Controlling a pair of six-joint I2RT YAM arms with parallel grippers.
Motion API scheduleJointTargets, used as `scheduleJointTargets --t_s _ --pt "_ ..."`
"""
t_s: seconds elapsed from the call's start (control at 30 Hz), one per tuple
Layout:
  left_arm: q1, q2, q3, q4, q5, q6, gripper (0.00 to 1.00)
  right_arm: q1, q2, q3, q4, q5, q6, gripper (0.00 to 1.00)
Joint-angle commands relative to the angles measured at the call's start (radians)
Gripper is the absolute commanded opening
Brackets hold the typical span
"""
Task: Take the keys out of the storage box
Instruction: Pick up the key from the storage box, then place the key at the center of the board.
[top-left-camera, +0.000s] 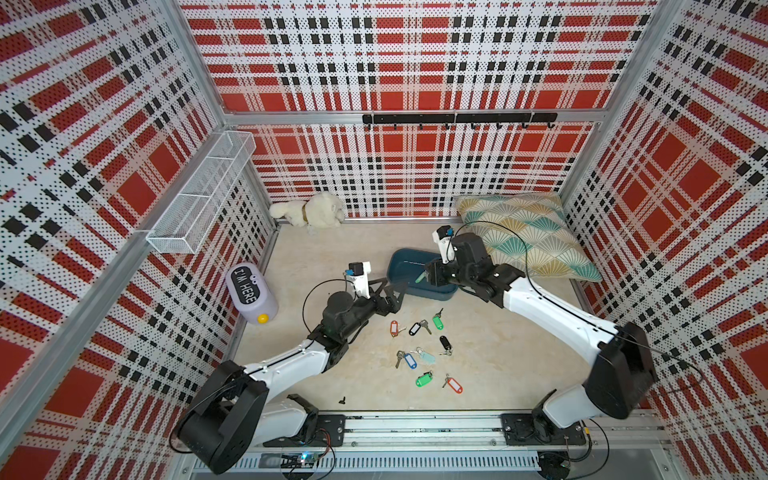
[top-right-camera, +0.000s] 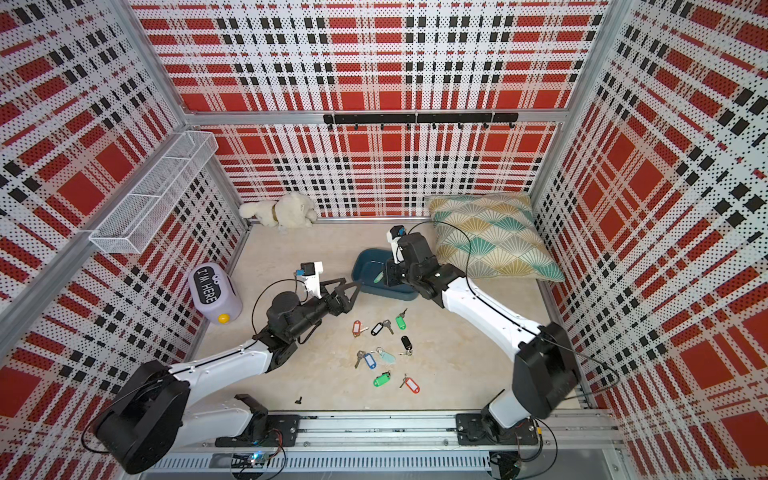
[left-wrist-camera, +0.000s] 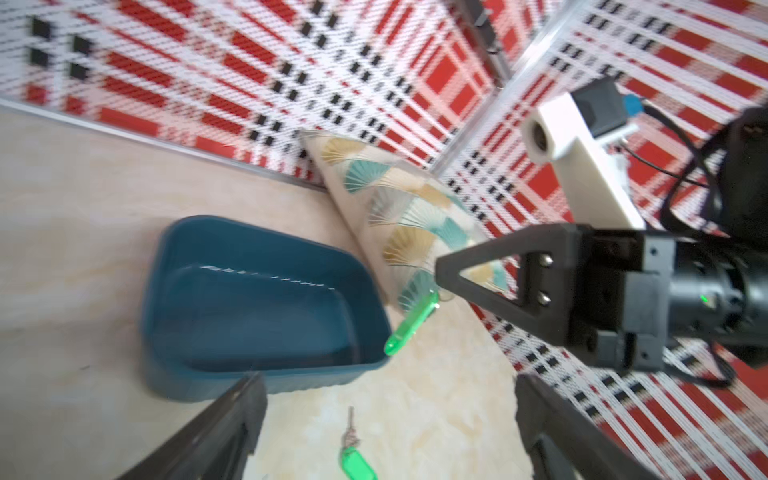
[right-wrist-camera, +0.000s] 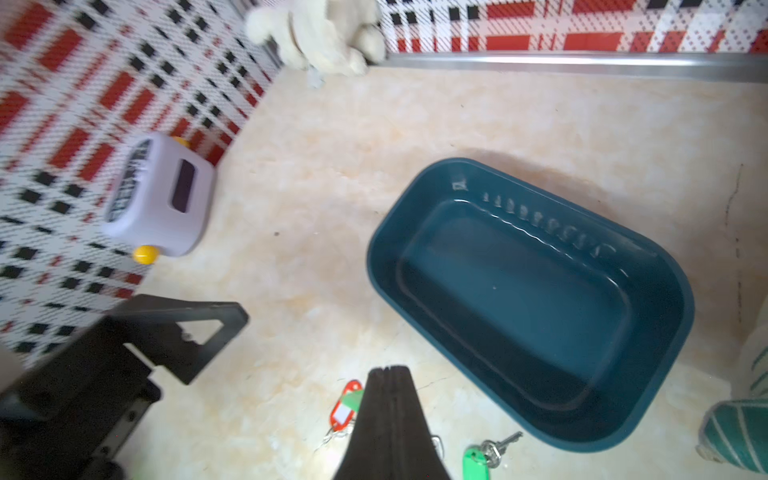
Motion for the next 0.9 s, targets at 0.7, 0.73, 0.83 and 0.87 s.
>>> scheduleJointTargets --t_s 0.7,0.73,0.83,0.87 --pt "-0.42 0.098 0.184 -0.042 -0.178 0.356 0.47 0.029 -0.59 -0.379 0.013 -0.164 0.187 0.0" --pt "-0.423 0.11 0.193 -0.042 -0.178 0.356 0.43 0.029 -0.598 -0.381 0.007 -0.156 0.187 0.0" --pt "-0.437 0.14 0.214 -0.043 -0.198 0.354 0.32 0.029 -0.614 -0.389 -0.011 -0.142 0.184 0.0" --pt "-0.44 0.148 0.219 -0.043 -0.202 0.353 0.25 0.029 -0.62 -0.391 -0.018 -0.135 0.184 0.0"
